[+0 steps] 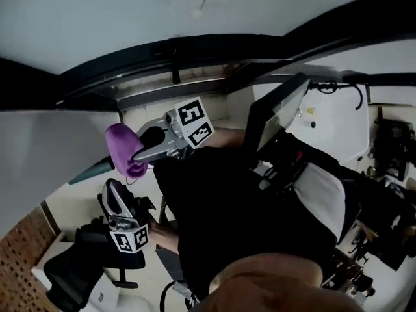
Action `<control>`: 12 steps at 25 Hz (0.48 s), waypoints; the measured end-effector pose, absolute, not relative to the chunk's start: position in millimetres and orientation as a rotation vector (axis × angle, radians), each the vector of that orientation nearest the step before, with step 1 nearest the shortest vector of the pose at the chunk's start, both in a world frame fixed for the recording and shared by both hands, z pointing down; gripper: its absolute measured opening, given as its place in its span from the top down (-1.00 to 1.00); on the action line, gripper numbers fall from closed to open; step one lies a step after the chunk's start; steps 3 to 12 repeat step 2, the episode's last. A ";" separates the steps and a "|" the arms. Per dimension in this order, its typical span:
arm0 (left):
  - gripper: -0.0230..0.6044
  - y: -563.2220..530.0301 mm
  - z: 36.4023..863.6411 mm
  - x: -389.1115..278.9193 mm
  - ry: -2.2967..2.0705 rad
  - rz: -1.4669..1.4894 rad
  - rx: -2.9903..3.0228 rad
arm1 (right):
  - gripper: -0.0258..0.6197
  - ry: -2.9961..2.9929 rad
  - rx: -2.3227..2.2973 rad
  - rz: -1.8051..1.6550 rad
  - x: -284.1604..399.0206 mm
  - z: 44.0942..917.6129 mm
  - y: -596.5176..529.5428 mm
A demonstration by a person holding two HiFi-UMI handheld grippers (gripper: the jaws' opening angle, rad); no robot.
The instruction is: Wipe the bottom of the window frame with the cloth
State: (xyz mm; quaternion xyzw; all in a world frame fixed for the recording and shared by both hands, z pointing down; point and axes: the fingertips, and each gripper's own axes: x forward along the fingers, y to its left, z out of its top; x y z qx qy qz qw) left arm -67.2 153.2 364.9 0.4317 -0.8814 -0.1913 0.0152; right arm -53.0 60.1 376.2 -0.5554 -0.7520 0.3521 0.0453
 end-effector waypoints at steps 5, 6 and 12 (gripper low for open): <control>0.92 88.7 349.7 -48.5 -2.709 -0.614 1.345 | 0.73 -2.283 -1.682 1.079 -33.1 360.0 1.3; 0.92 88.7 349.7 -48.5 -2.709 -0.614 1.345 | 0.73 -2.283 -1.682 1.079 -33.1 360.0 1.3; 0.92 88.7 349.7 -48.5 -2.709 -0.614 1.345 | 0.73 -2.283 -1.682 1.079 -33.1 360.0 1.3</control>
